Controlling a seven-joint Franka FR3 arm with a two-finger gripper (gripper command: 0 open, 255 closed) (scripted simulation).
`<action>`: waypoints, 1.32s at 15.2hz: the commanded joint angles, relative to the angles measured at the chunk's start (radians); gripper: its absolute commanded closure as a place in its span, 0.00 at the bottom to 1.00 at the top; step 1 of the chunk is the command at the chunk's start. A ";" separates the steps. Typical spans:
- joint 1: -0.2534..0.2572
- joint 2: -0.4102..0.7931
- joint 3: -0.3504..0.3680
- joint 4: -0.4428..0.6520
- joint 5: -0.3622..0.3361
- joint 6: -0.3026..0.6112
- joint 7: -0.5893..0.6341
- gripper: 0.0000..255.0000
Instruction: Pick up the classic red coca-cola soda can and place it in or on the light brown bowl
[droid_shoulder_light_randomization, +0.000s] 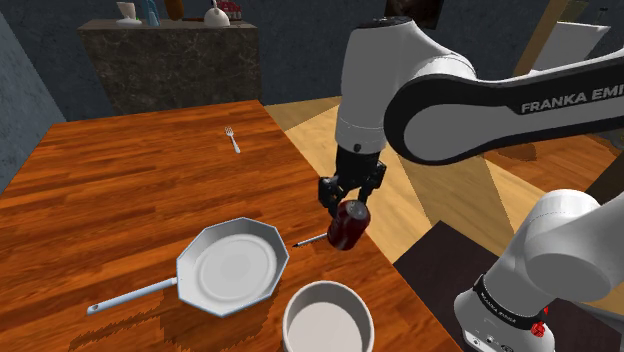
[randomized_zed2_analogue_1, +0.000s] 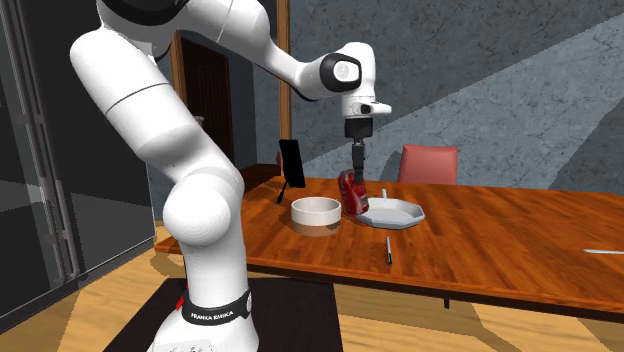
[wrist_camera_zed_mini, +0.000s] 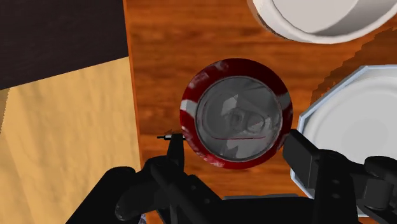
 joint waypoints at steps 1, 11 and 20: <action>-0.002 -0.005 -0.006 0.023 -0.003 -0.028 -0.002 1.00; 0.029 -0.014 0.051 0.130 0.022 -0.135 0.091 1.00; 0.067 0.069 0.245 0.311 0.056 -0.204 0.337 1.00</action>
